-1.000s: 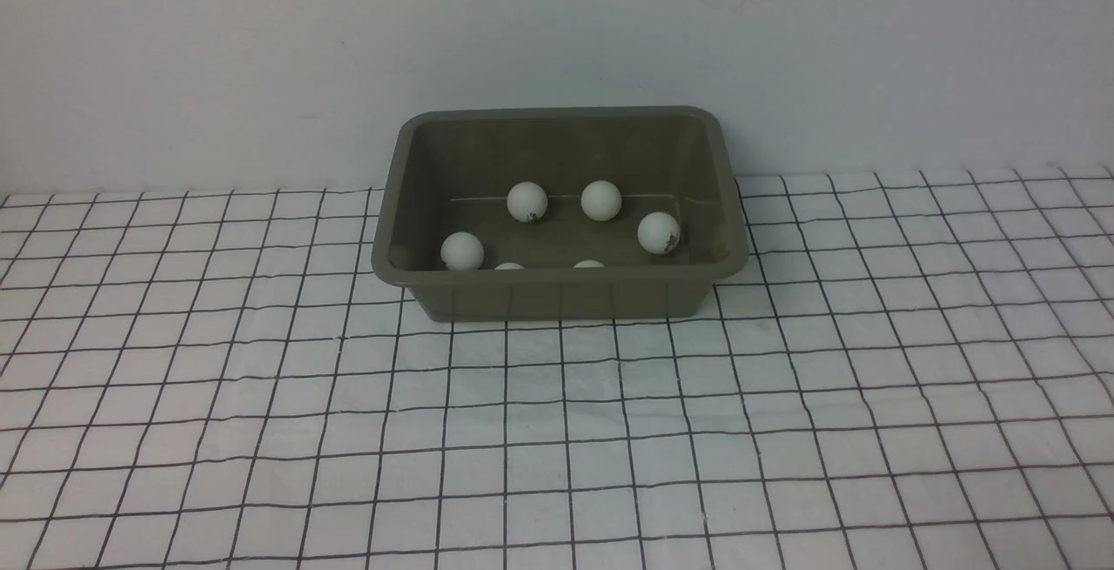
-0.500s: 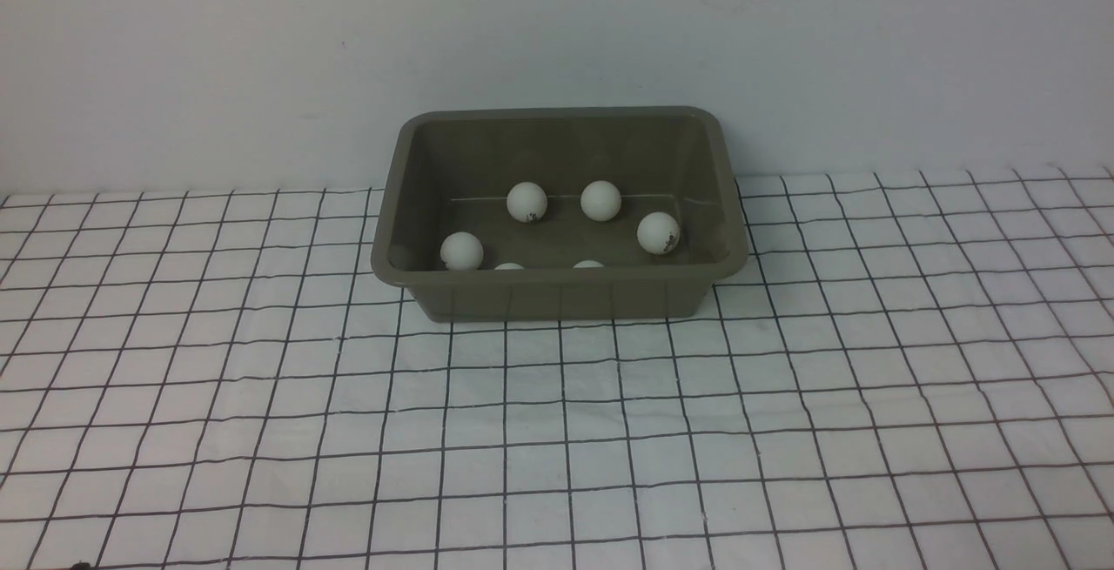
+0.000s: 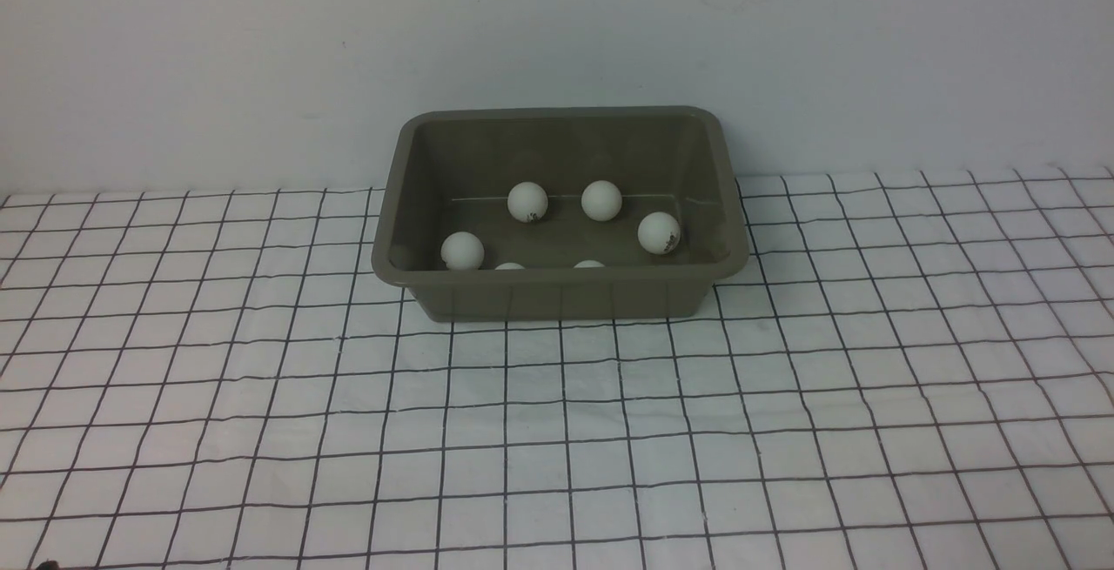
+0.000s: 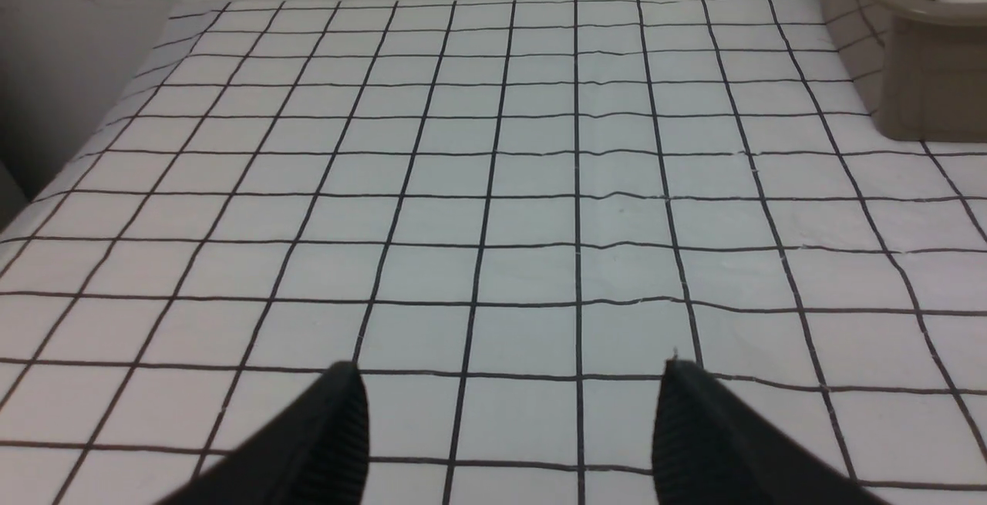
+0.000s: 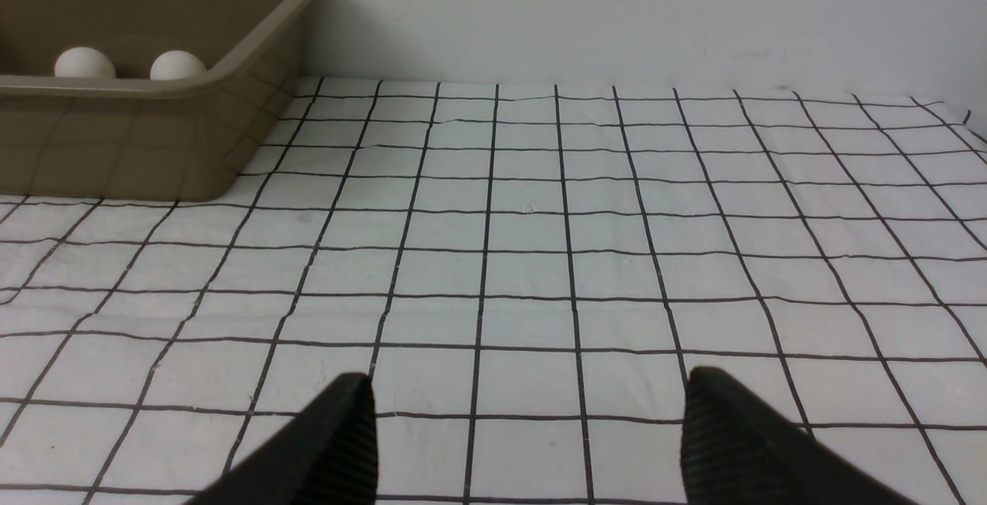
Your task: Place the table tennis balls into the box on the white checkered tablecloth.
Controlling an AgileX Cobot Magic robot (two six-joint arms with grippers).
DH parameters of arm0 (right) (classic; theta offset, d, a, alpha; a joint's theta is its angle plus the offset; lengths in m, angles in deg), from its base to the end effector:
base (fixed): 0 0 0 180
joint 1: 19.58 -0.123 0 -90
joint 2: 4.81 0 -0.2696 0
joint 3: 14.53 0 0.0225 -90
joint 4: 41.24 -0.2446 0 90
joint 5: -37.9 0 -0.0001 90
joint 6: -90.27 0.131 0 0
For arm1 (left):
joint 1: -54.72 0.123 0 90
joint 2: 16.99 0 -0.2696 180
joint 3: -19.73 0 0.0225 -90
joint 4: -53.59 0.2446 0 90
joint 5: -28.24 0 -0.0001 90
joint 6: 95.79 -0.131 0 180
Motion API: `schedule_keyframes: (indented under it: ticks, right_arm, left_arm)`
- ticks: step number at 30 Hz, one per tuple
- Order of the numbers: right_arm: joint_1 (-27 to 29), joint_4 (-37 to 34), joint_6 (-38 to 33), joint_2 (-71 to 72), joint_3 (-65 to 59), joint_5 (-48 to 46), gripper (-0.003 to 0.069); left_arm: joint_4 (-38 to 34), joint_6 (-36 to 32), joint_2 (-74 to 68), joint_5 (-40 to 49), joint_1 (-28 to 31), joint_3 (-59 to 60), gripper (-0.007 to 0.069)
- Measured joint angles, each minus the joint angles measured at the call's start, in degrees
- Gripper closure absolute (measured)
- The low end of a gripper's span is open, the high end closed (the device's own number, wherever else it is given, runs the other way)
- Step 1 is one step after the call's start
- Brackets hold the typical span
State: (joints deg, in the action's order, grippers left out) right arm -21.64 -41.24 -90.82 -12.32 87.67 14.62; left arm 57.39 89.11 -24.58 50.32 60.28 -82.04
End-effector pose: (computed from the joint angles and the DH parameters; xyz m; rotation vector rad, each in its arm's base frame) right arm 0.0987 0.0036 0.1588 -0.0521 1.8946 0.0115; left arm 0.0989 0.0129 0.1586 -0.1310 1.8784 0.0735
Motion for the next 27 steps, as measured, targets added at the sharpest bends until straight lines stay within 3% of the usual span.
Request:
schedule_keyframes:
  ticks: [27]
  right_arm:
    - [0.0, 0.0, -0.3, 0.0, 0.0, 0.0, 0.0177]
  left_arm:
    - [-3.8, -6.3, 0.0, 0.1, 0.0, 0.0, 0.0177]
